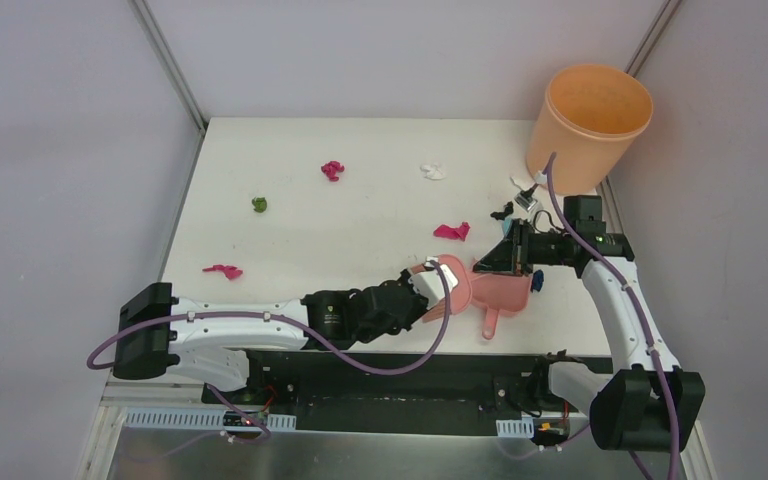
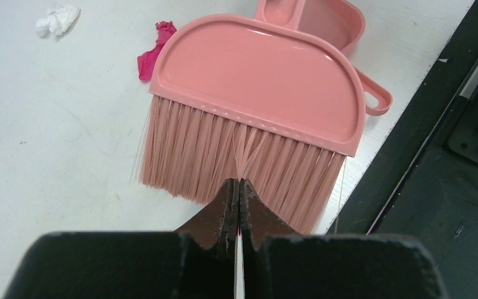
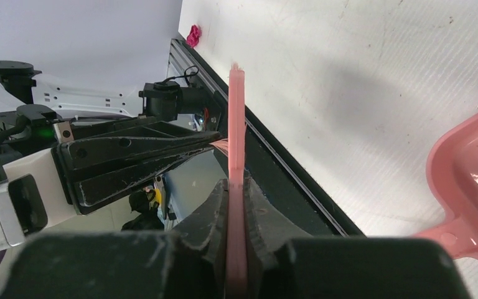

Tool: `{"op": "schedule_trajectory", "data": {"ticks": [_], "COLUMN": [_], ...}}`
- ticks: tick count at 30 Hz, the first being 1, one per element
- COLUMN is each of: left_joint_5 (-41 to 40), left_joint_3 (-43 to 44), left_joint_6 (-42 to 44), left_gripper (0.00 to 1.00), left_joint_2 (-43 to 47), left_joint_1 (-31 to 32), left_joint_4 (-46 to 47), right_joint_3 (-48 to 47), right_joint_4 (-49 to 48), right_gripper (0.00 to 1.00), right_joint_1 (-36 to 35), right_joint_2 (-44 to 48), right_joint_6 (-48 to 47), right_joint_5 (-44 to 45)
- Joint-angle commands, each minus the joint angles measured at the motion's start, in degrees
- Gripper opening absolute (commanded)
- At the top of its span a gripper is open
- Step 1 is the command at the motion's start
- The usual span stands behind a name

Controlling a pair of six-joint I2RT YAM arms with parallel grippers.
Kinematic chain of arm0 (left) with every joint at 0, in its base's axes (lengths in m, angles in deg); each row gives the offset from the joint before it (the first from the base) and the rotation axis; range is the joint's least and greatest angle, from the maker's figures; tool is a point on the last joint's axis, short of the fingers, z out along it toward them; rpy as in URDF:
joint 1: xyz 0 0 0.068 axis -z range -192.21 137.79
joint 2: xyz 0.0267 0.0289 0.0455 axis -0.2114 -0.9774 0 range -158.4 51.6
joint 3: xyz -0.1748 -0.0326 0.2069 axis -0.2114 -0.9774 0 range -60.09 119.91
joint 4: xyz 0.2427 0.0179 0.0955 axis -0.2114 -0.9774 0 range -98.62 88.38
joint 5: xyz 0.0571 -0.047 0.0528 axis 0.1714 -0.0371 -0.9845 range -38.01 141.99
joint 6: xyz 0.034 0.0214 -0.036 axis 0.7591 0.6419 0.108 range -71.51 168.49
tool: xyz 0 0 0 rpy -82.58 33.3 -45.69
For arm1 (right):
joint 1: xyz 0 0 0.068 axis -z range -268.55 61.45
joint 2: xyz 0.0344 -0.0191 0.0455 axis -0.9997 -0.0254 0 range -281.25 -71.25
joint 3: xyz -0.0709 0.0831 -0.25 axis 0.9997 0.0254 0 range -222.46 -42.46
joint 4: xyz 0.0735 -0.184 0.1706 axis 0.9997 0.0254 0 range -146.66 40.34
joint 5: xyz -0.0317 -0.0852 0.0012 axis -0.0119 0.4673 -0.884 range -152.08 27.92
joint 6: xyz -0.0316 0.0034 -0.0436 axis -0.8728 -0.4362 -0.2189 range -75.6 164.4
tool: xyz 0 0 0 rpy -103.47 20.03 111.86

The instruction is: Sweep away the paper scraps from the table

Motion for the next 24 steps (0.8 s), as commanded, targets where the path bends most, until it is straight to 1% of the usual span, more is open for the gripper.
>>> {"op": "schedule_trajectory", "data": {"ticks": [1,2,3,4,5,6,7,9,11,13,15,18,20,24], "left_joint_5": [-0.76,-0.38,0.8,2.62,4.74,6.13,6.85,7.36,7.64,9.16,12.92,18.11,22.23,30.88], "left_joint_3": [1.75,2.49,3.61,4.94,6.36,7.52,8.66,10.22,11.72,13.65,15.21,18.04,20.07,22.35], "left_joint_6": [-0.22,-0.4,-0.45,-0.37,-0.54,-0.96,-1.28,-1.32,-1.34,-1.35,-1.33,-1.33,-1.38,-1.13], "left_gripper": [0.0,0.0,0.04,0.13,0.26,0.37,0.45,0.57,0.65,0.68,0.71,0.72,0.72,0.71], "left_joint_2": [-0.93,-1.28,-1.65,-1.89,-1.8,-1.45,-0.78,1.39,4.26,6.75,8.09,7.3,5.46,2.25], "left_joint_1": [0.42,0.45,0.46,0.41,0.41,0.45,0.41,0.38,0.06,-0.82,-2.66,-6.58,-9.72,-11.32], "left_joint_4": [2.83,1.73,-0.4,-2.65,-5.34,-7.66,-9.61,-12.35,-14.07,-16.27,-17.7,-19.63,-21.12,-21.91], "right_joint_3": [-0.16,-0.19,-0.35,-0.59,-0.69,-0.87,-1.3,-1.2,-1.48,-2.74,-4.53,-7.16,-8.5,-10.21], "right_joint_4": [-1.6,-1.43,-1.15,-0.71,-0.89,-1.3,-1.04,-3.3,-3.93,0.19,4.65,13.17,15.52,19.2], "right_gripper": [0.02,0.0,0.0,0.0,0.0,0.0,0.0,0.0,0.0,0.0,0.0,0.0,0.0,0.0], "right_joint_1": [-0.13,-0.06,-0.1,-0.06,-0.07,-0.08,-0.08,-0.13,-1.12,-2.04,-2.71,-4.75,-6.59,-6.88], "right_joint_2": [1.57,1.71,1.87,2.0,2.36,2.92,3.89,6.95,9.7,10.15,8.95,6.92,6.53,6.77], "right_joint_6": [-1.55,-2.02,-2.84,-3.99,-4.39,-5.3,-8.24,-10.74,-13.42,-18.61,-23.27,-31.59,-33.16,-36.53], "right_joint_5": [0.77,1.17,1.68,2.2,2.63,1.09,-1.13,-4.08,-1.51,-0.24,-0.15,-1.64,-0.75,-2.77]}}
